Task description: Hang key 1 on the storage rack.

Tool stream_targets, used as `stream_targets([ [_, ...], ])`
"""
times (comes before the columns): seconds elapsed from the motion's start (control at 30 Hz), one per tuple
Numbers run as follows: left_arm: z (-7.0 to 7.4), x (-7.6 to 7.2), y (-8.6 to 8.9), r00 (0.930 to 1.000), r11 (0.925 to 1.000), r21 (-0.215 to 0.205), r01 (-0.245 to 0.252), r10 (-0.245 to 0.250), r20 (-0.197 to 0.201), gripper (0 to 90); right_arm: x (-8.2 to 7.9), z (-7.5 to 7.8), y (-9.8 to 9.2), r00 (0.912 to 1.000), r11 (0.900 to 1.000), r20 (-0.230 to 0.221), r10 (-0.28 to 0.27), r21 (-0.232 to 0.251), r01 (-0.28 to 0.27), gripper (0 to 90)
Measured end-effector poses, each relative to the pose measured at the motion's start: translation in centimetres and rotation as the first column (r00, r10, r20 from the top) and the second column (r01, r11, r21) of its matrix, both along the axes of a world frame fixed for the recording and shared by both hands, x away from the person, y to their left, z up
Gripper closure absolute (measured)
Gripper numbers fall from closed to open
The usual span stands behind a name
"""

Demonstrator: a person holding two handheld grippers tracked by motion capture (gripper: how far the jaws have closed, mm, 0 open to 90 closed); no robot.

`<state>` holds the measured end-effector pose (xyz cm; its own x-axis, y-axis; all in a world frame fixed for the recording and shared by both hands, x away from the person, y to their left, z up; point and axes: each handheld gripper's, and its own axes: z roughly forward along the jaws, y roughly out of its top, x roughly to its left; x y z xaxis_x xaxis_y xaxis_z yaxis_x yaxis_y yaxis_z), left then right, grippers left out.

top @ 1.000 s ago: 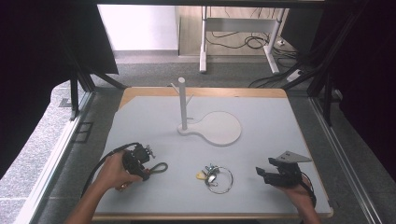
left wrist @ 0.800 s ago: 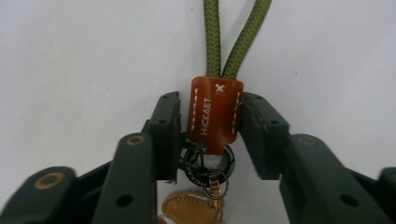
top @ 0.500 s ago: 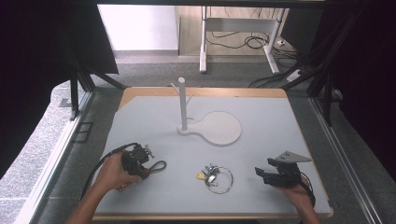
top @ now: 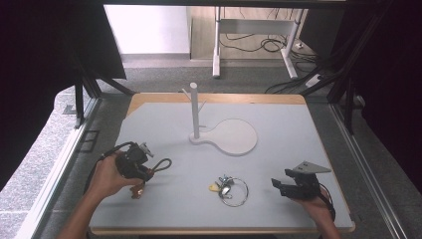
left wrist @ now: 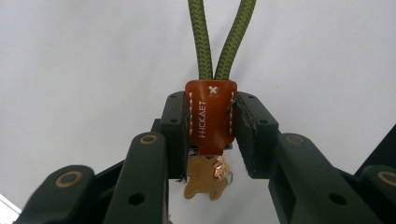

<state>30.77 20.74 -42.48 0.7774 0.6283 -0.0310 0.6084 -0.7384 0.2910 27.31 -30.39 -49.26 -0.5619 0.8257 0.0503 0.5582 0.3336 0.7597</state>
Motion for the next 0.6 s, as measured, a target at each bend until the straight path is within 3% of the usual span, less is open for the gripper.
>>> stream_targets([
  [0.6, 4.6, 0.4, 0.2, 0.9971, 0.9983, -0.048, -0.034, 0.037, 0.067, 66.6, 0.1, -0.1, 0.0, 1.0000, 1.000, -0.004, -0.002, -0.005, 0.002, 32.0],
])
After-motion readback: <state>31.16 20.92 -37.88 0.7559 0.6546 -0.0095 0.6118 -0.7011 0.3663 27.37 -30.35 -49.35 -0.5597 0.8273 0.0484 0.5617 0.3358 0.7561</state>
